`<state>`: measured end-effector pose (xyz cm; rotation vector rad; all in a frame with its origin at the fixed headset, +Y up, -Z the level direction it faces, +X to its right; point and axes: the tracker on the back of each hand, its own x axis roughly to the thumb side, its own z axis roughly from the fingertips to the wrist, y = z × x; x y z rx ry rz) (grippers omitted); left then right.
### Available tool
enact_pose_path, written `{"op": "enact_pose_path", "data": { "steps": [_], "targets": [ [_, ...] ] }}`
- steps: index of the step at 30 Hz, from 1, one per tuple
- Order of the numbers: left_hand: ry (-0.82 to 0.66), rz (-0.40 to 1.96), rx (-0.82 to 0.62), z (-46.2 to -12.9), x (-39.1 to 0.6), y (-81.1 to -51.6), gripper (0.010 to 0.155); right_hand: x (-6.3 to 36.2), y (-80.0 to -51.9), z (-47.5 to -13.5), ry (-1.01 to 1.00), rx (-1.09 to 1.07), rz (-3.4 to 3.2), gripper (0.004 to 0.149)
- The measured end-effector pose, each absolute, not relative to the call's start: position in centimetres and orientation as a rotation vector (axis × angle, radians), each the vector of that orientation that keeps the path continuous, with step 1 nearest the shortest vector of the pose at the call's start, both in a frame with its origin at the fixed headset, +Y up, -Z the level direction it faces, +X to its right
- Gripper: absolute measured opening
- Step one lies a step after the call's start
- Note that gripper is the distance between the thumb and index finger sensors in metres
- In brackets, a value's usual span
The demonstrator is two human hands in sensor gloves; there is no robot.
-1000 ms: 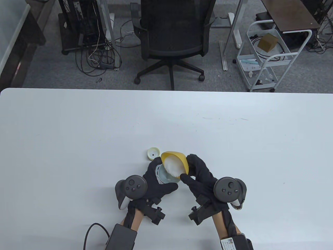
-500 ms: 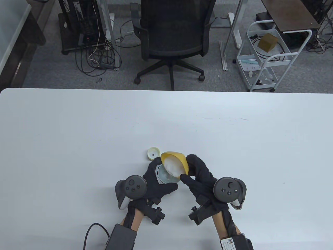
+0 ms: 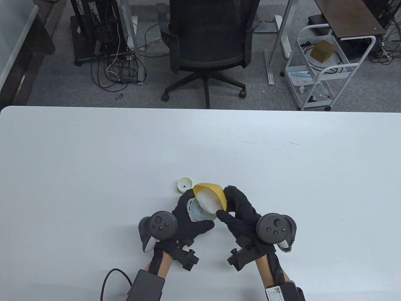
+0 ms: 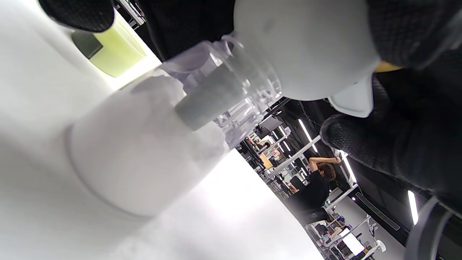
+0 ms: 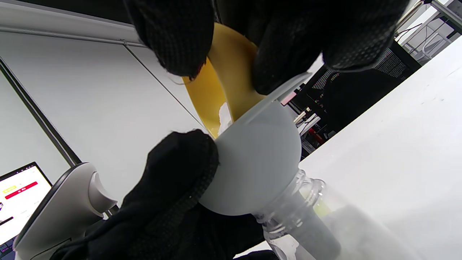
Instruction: Unscrew the press dispenser and pour salt into it
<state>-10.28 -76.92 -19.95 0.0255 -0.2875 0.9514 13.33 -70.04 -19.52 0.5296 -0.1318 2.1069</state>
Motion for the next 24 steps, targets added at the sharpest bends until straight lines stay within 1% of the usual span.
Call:
{"op": "enact_pose_path", "data": {
  "steps": [24],
  "targets": [
    [-0.288,0.951,0.025,-19.95,-10.28,-76.92,0.124,13.23,-70.05,-19.52,-0.130,0.544,2.129,0.075]
  ]
}}
